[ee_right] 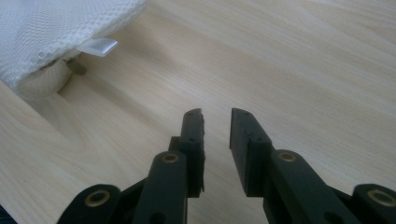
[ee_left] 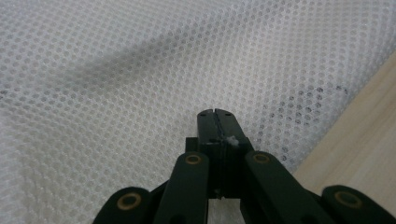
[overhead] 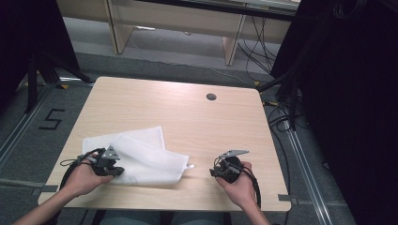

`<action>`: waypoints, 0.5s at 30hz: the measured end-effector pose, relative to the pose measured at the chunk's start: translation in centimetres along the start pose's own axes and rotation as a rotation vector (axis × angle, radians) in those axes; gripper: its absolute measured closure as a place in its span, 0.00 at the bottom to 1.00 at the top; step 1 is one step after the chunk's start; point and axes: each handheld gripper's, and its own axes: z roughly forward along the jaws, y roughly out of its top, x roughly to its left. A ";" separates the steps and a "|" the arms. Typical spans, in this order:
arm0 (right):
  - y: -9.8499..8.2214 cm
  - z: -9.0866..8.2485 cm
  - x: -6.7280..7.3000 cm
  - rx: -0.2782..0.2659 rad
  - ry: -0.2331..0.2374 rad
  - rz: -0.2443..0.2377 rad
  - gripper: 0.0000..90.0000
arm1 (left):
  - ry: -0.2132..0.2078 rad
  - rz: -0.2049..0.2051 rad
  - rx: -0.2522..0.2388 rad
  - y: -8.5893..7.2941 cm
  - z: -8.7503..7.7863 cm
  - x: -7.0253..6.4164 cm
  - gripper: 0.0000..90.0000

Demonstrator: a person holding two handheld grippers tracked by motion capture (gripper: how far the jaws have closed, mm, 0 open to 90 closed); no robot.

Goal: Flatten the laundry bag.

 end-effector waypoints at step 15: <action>-0.1 0.2 -0.3 -0.001 -0.011 0.028 0.80 | -0.009 0.040 -0.003 2.3 1.5 0.9 0.99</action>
